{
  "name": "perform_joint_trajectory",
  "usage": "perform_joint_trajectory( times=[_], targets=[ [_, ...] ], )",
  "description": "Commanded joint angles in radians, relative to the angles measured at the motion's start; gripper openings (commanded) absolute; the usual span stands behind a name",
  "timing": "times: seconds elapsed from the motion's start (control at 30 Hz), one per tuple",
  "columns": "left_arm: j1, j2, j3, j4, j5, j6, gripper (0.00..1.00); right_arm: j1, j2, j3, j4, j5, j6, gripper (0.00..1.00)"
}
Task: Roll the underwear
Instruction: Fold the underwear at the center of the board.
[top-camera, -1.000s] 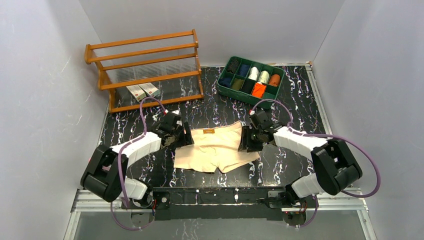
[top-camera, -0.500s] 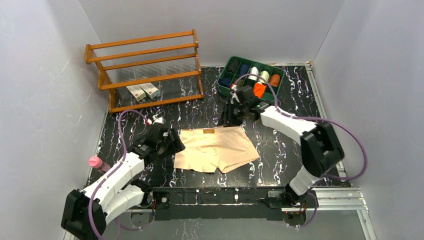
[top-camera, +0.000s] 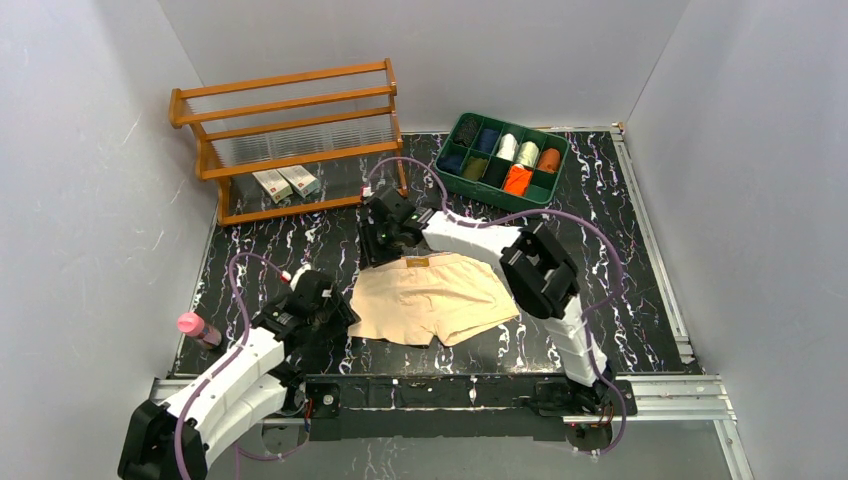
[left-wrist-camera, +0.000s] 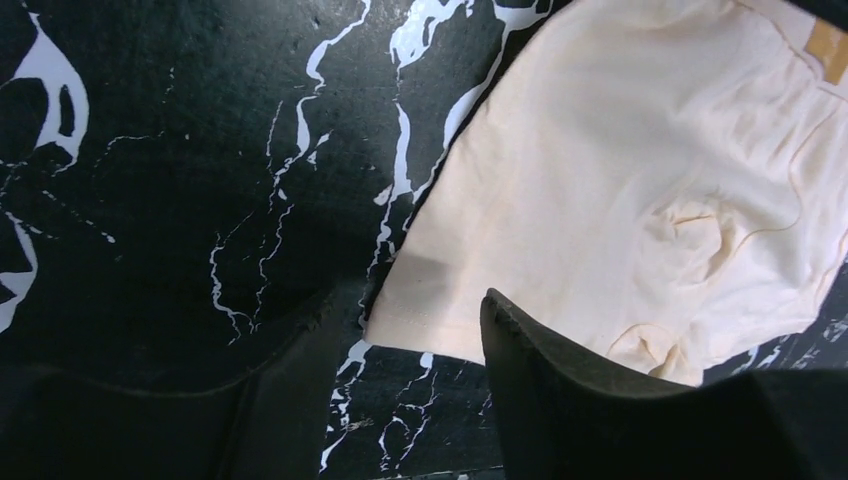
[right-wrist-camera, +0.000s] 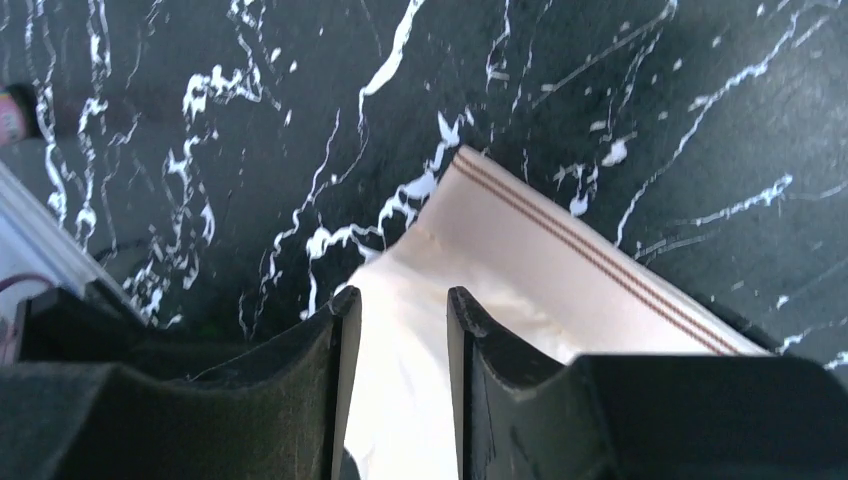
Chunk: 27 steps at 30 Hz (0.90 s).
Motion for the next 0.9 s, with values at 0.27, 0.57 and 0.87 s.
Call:
perform_joint_trajectory(
  times=[0.27,0.57,0.87],
  targets=[
    [-0.037,-0.087,-0.125,-0.005,0.007,-0.085,0.41,0.080,0.194,0.326,-0.215,0.335,-0.080,0.48],
    [-0.083,-0.101,-0.136,-0.017,-0.019,-0.105,0.28,0.140,0.315,0.426,-0.290,0.507,-0.127,0.48],
    [-0.106,-0.132,-0.123,-0.057,-0.074,-0.126,0.09,0.164,0.366,0.461,-0.309,0.579,-0.142,0.27]
  ],
)
